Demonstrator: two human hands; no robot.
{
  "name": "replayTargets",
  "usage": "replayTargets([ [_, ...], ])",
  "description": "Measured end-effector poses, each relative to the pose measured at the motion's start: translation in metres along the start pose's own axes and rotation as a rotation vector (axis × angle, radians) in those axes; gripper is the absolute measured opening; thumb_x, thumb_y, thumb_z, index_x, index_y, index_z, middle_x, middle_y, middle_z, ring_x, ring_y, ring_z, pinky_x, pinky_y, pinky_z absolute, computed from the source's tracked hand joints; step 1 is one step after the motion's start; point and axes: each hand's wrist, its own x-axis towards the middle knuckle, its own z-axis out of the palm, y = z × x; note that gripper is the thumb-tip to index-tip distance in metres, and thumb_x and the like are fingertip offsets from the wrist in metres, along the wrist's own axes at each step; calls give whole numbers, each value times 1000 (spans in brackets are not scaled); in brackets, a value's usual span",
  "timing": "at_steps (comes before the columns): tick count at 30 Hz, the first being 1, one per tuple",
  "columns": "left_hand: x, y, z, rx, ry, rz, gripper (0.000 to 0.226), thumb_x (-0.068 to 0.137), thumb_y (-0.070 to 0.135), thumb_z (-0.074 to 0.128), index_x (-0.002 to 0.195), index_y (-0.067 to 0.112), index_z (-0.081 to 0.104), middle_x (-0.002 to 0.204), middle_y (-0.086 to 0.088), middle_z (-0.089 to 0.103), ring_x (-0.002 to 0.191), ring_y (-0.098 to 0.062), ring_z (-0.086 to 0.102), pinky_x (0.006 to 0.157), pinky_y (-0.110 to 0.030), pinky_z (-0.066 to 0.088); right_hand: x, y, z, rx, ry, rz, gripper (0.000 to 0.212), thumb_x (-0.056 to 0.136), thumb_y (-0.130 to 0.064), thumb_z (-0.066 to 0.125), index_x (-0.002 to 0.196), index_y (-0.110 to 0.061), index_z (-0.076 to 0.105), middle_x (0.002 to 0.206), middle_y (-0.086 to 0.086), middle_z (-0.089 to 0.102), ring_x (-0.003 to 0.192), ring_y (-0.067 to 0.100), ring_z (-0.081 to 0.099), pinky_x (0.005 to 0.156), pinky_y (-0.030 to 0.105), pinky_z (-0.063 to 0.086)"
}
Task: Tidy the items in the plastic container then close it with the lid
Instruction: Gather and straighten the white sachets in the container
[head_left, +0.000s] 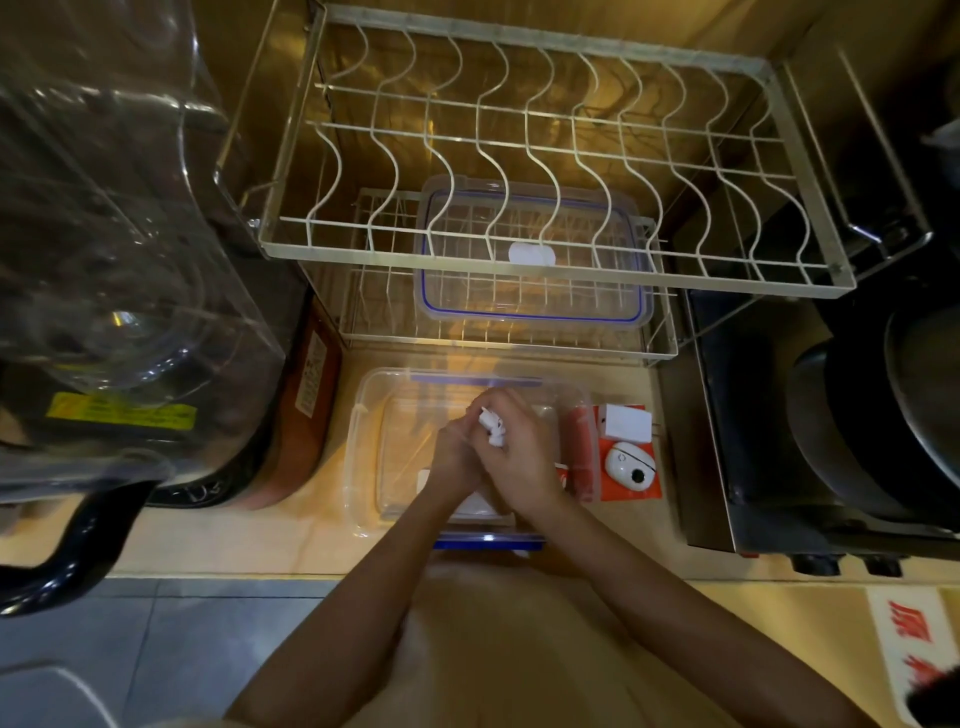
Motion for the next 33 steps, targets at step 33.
replayTargets([
  [33, 4, -6, -11, 596, -67, 395, 40, 71, 30, 49, 95, 5, 68, 82, -13, 75, 75, -28, 72, 72, -31, 56, 6, 4, -4, 203, 6, 267, 16, 74, 2, 70, 79, -12, 64, 70, -2, 62, 72, 14, 62, 67, 19, 48],
])
